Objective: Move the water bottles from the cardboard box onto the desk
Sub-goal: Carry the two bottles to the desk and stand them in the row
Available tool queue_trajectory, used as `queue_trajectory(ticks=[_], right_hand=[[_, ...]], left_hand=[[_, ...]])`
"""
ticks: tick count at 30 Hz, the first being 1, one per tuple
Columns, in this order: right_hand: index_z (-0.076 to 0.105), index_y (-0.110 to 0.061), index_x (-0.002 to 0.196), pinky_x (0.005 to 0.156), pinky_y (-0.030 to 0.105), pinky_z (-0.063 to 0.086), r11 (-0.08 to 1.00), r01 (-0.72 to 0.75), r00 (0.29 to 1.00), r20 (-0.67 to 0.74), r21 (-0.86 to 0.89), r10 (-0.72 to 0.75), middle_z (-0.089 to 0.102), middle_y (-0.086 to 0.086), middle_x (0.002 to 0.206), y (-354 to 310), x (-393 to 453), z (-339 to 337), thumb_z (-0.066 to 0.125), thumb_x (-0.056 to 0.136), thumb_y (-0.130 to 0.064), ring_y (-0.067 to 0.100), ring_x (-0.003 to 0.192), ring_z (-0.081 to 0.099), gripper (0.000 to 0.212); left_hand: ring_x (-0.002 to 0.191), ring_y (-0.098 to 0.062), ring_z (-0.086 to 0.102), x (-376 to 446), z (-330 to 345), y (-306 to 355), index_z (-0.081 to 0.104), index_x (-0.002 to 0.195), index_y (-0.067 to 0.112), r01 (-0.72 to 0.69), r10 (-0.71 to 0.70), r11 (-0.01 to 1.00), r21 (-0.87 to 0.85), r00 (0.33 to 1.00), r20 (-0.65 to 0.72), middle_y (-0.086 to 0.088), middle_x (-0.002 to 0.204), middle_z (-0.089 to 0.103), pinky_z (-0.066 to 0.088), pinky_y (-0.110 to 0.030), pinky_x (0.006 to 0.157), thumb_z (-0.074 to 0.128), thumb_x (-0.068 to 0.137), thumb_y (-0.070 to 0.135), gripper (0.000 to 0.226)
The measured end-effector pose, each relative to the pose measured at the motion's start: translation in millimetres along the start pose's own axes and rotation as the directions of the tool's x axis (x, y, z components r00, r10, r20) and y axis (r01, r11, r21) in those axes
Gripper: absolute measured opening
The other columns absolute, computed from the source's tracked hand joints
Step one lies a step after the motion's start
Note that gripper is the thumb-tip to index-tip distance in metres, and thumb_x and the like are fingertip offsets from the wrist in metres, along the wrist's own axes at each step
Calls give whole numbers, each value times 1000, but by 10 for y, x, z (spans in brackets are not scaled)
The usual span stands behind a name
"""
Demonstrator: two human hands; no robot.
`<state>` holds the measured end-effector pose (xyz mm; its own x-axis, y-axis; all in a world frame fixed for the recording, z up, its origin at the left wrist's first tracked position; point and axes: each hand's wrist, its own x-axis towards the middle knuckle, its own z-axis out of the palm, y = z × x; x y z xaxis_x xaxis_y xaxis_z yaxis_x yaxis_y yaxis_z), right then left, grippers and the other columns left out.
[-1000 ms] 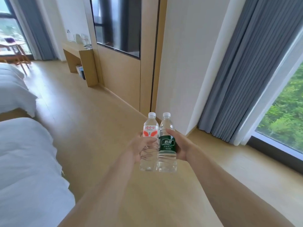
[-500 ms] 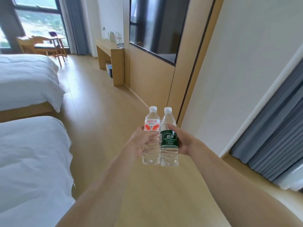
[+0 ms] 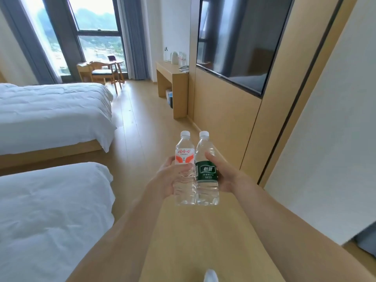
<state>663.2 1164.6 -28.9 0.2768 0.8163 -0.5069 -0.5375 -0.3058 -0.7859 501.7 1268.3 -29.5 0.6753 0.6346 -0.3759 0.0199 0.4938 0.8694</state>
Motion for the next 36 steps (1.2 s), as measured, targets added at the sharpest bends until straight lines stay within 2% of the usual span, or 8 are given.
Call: queue_trajectory(ticks=[4, 8, 11, 14, 18, 26, 31, 36], right_hand=[[62, -8, 130, 109, 56, 44, 994, -66, 996, 50, -83, 70, 69, 18, 126, -352, 754, -7, 65, 85, -62, 36, 118, 65, 70], [56, -4, 137, 111, 56, 42, 995, -86, 975, 203, -41, 93, 63, 23, 132, -790, 1482, -25, 60, 93, -49, 39, 125, 60, 63], [57, -5, 137, 98, 52, 53, 994, -90, 963, 248, -63, 103, 64, 22, 132, -1140, 1963, -76, 61, 95, -42, 38, 122, 63, 56], [60, -5, 131, 79, 49, 60, 990, -83, 967, 232, -112, 108, 71, 20, 118, -1488, 2407, -116, 66, 95, -33, 35, 106, 71, 47], [63, -9, 127, 86, 56, 58, 977, -63, 976, 191, -204, 103, 72, 19, 116, -1782, 3011, -134, 74, 89, -36, 34, 105, 72, 48], [66, -12, 124, 81, 48, 59, 958, -44, 988, 132, -283, 85, 76, 12, 106, -2320, 4209, -1, 80, 81, -42, 30, 98, 74, 54], [66, -10, 124, 89, 48, 57, 965, -33, 993, 105, -261, 62, 74, 12, 106, -2819, 5058, 180, 76, 84, -44, 30, 102, 71, 53], [65, -7, 127, 107, 58, 45, 974, -55, 997, 44, -218, 66, 65, 17, 122, -3325, 5954, 482, 70, 88, -45, 35, 125, 60, 55]], left_hand=[[70, -30, 75, 588, -111, 286, 55, 126, 20, 15, -16, 1000, -5, 998, -68, -17, 113, 68, 58, -42, 53, 75, 83, -3, 53], [70, -31, 73, 1233, -102, 650, 50, 130, 15, 74, -77, 997, -24, 983, -165, -19, 117, 66, 59, -42, 54, 69, 87, -5, 52], [79, -33, 72, 1687, -112, 921, 49, 132, 13, 98, -100, 995, -19, 974, -202, -20, 124, 65, 59, -43, 56, 70, 87, -2, 52], [103, -37, 69, 2086, -169, 1149, 53, 129, 19, 113, -99, 993, 45, 966, -238, -14, 124, 66, 59, -55, 79, 76, 85, 8, 51], [119, -43, 61, 2541, -291, 1380, 52, 131, 21, 94, -78, 994, 51, 964, -253, -17, 129, 63, 45, -69, 99, 76, 85, 7, 54], [117, -41, 63, 3629, -718, 1893, 54, 130, 21, 72, -40, 990, 125, 968, -246, -16, 126, 66, 48, -71, 94, 77, 84, 8, 54], [111, -35, 66, 4567, -1133, 2338, 55, 128, 25, 68, -44, 991, 116, 979, -198, -12, 124, 67, 56, -59, 85, 78, 84, 10, 53], [101, -30, 68, 5513, -1623, 2906, 56, 125, 26, 92, -70, 988, 128, 984, -163, -9, 118, 69, 60, -48, 68, 80, 81, 12, 52]])
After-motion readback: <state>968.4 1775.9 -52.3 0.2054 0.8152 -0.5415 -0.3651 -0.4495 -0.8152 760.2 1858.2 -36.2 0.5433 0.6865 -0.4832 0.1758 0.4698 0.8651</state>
